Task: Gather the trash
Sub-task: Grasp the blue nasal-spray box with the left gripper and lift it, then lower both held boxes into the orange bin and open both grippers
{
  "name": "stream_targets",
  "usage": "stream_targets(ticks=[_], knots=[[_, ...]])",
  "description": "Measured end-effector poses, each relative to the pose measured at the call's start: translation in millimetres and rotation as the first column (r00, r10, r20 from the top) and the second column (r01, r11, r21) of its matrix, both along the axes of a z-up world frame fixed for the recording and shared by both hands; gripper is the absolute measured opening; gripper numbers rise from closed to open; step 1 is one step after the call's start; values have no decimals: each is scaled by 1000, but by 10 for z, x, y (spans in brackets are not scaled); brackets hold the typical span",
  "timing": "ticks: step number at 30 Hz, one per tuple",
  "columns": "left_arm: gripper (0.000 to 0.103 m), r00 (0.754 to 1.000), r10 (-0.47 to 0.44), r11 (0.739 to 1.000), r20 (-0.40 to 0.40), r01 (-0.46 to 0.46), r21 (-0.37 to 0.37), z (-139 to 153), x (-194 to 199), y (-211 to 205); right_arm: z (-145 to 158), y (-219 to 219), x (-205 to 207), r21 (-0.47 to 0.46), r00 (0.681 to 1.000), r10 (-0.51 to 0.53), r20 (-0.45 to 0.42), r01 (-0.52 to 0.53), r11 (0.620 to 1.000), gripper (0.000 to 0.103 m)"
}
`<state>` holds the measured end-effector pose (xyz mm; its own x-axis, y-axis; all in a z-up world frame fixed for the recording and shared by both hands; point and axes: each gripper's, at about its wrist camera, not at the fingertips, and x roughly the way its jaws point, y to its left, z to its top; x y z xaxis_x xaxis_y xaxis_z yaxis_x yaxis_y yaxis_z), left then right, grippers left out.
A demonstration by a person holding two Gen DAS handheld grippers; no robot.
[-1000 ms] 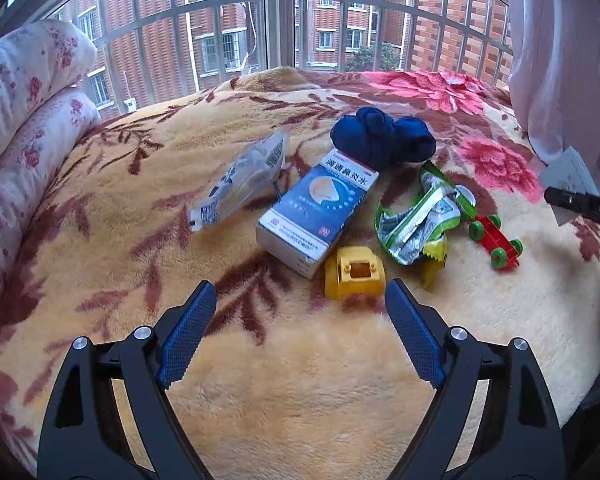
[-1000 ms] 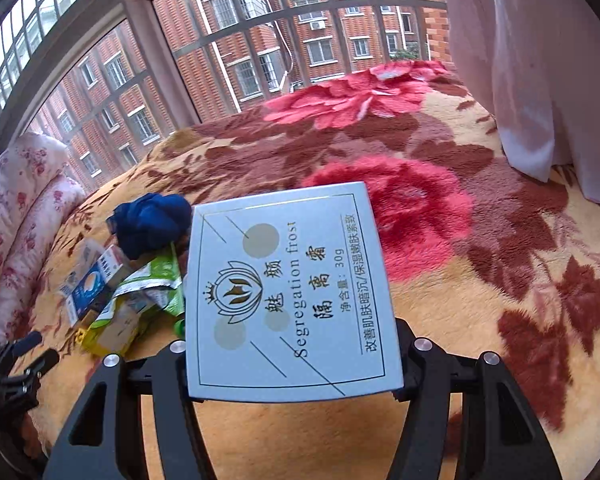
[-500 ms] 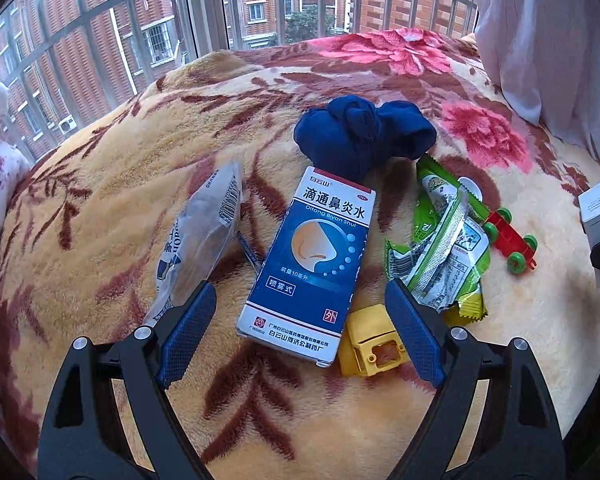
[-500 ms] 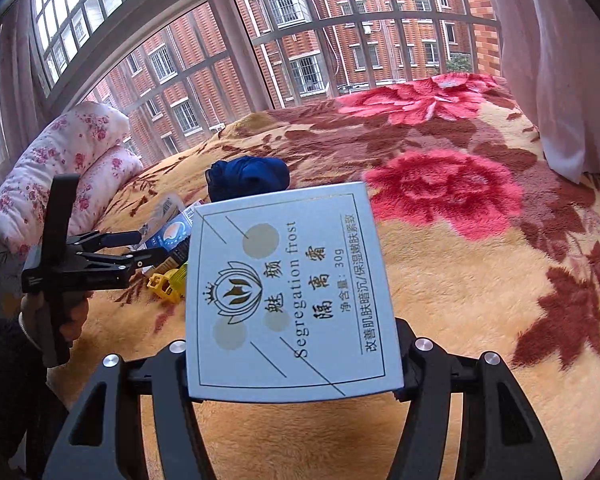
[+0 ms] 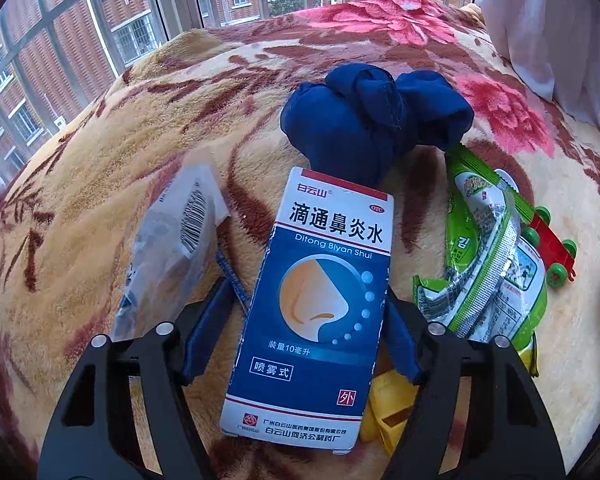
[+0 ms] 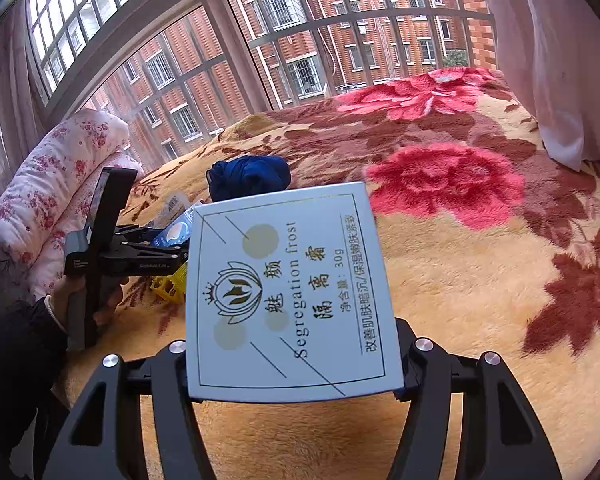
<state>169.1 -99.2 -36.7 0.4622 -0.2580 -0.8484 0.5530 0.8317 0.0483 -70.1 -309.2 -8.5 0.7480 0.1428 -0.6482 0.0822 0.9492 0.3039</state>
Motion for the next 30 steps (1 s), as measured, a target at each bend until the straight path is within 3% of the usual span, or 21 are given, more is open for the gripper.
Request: stream_targets(ticks=[1,7,12,17,23,30], knots=[[54,1000,9,1000,3,-9,-8,13,19,7,-4,2,-2,4,1000,2,1,-2,1000,61],[53,997,52,997,57,-49,-53,206,-77,115,22,72,-18,7,1000,15,10,-15,1000,61],[53,991,71,985,116,-51,-163,622,-337,300,93,168,-48,5,999,33,25,-33,999,61],[53,978,99,974,183,-58,-218,979,-790,458,175,341,-106,-8,997,70,37,-70,998,61],[53,957,154,977,247,-110,-182,1095,-1475,528,281,598,-310,-32,991,123,49,-121,992,61],[53,946,213,971,246,-177,-160,891,-2192,630,340,849,-699,-53,982,181,51,-178,983,61]])
